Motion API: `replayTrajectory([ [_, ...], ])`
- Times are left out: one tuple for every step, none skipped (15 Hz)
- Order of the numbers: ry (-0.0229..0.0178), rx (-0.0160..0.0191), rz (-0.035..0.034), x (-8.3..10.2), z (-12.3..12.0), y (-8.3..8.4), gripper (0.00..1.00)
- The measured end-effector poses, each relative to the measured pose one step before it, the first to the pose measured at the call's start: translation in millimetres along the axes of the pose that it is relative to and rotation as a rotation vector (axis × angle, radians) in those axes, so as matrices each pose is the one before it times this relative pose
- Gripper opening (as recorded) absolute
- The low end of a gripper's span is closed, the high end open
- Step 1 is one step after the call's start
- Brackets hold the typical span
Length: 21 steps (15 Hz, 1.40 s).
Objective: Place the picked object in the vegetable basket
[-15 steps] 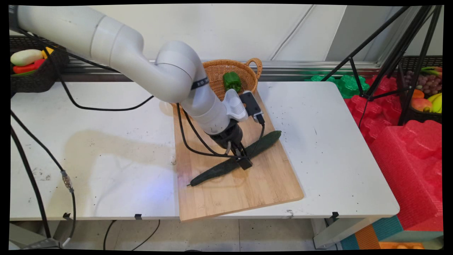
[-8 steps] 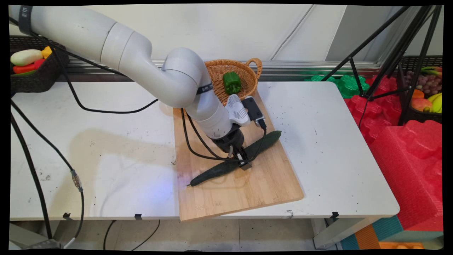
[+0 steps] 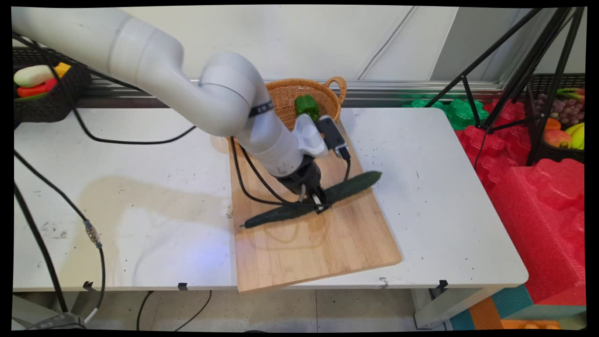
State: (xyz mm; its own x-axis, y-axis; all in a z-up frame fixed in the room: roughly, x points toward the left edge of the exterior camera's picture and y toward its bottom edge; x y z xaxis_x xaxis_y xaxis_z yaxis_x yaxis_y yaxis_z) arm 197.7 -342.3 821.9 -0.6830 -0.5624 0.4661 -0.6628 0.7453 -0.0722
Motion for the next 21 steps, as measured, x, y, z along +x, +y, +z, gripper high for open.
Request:
replayTrajectory([
  [0.01000,0.00621,-0.00128,0.65,-6.57,0.02,0.00],
  [0.01403,0.00771,-0.00234,0.98,-8.83,-0.24,0.00],
  [0.01554,0.00809,-0.00211,1.29,-9.78,-0.44,0.00],
  [0.02069,0.01010,-0.00332,1.94,-12.26,-1.07,0.00],
  [0.01491,0.00796,-0.00329,1.41,-8.76,-1.29,0.00],
  [0.02275,0.01283,-0.00464,2.25,-13.16,-2.46,0.00],
  [0.02580,0.01774,-0.00587,2.91,-14.95,-4.57,0.00],
  [0.02373,0.02097,-0.00662,2.78,-14.11,-6.04,0.00],
  [0.01849,0.01945,-0.00679,2.77,-10.55,-6.36,0.00],
  [0.01157,0.01416,-0.00589,1.99,-6.19,-4.85,0.00],
  [0.01537,0.02233,-0.01186,2.80,-8.02,-8.17,0.00],
  [0.01730,0.02678,-0.02105,3.57,-7.25,-10.54,0.00],
  [0.01535,0.02736,-0.02672,3.47,-5.06,-11.46,0.00],
  [0.01019,0.02330,-0.02467,3.07,-2.16,-10.19,0.00],
  [0.00438,0.01612,-0.01662,2.04,-0.29,-6.97,0.00],
  [0.00429,0.02376,-0.02246,3.08,0.71,-10.21,0.00],
  [0.00065,0.02402,-0.02078,3.02,1.97,-10.05,0.00],
  [-0.00187,0.02681,-0.02410,3.34,3.85,-11.07,0.00],
  [-0.00548,0.02599,-0.02407,2.75,5.49,-10.91,0.00],
  [-0.00543,0.01476,-0.01192,1.39,3.93,-5.99,0.00],
  [-0.00853,0.02195,-0.01809,1.78,5.96,-8.99,0.00],
])
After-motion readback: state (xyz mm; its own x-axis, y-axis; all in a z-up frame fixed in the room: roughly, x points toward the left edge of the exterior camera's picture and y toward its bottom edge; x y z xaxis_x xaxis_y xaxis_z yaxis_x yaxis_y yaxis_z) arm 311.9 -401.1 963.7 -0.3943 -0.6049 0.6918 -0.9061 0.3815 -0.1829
